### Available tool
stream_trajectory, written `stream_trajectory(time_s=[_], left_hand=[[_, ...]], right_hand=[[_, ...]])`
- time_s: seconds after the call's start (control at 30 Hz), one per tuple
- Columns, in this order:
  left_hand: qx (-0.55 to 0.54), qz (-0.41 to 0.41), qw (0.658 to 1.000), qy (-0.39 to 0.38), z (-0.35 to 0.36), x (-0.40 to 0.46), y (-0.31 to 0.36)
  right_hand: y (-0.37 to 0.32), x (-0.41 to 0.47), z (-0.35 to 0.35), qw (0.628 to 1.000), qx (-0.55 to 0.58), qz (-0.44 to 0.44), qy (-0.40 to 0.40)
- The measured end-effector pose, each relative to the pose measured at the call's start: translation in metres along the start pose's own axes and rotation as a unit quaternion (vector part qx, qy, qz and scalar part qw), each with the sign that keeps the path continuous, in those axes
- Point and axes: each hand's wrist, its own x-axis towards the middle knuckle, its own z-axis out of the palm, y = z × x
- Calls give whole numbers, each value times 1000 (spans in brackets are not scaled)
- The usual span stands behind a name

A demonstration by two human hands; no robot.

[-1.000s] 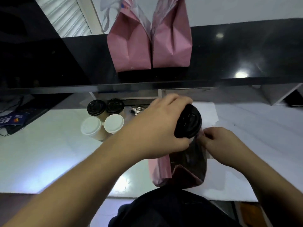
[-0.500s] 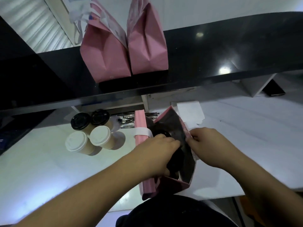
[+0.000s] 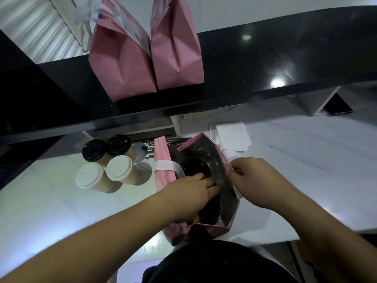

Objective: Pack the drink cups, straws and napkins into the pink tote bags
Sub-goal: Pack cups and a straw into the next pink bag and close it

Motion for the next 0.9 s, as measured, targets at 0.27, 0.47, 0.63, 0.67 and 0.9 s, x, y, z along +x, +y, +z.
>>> stream_trajectory(time_s=[0.27,0.47,0.63,0.67,0.9], left_hand=[[-38,-2,999,-20,9,-1,-2],[-24,17,999,-24,7,3,3],[-21,24,998,-47,3,8,4],[-16,23,998,-54,1,8,5],[-4,28,999,-25,-36,-6,3]], right_hand=[[2,-2,-1,1000,16,15,10],[-7,-1,-2,998,-16,59,6],[-15,8,7,996,-58,68,9],[-16,10,9,996,-58,68,9],[-9,12,5,995,-50,92,7]])
